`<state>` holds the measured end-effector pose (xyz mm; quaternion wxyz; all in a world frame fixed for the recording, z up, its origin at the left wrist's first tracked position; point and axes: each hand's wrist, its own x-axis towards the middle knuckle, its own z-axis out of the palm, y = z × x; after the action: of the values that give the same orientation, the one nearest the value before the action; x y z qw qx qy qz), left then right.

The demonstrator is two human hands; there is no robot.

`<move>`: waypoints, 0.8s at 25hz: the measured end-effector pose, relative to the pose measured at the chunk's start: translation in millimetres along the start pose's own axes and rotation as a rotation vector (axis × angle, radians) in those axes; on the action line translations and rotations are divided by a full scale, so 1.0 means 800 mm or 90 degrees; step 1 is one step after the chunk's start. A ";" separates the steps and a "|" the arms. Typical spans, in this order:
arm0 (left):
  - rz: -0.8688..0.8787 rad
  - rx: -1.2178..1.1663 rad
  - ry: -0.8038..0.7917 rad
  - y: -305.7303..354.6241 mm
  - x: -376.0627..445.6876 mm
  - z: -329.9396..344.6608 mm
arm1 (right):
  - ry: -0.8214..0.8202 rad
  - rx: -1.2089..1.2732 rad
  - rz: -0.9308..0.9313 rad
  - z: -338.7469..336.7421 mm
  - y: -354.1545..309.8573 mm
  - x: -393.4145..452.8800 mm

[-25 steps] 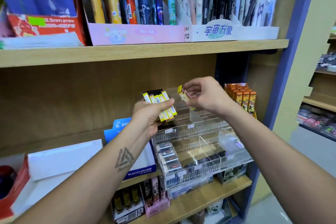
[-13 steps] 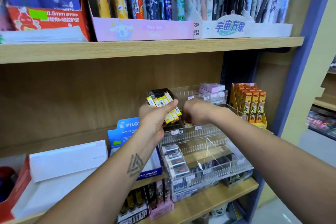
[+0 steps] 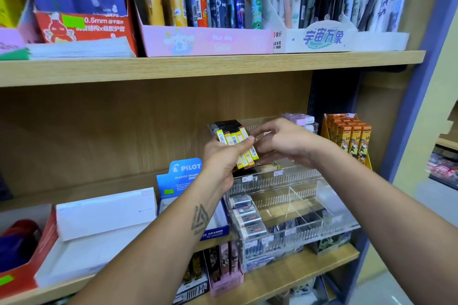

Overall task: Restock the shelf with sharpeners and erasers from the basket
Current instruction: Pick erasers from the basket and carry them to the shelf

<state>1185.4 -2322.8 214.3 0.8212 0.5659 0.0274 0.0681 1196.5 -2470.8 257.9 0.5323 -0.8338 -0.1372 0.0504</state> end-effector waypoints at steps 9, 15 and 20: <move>-0.026 -0.013 -0.044 0.004 -0.004 -0.008 | 0.068 -0.134 -0.080 -0.022 0.007 0.001; 0.008 -0.020 -0.019 0.001 -0.005 -0.002 | -0.082 -0.584 -0.025 -0.025 0.008 0.015; 0.001 0.000 -0.022 0.000 -0.002 -0.002 | -0.066 -0.674 -0.007 -0.006 0.034 0.041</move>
<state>1183.3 -2321.5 213.6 0.8215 0.5670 0.0131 0.0588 1233.8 -2476.9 237.6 0.0312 -0.9841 -0.1742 0.0124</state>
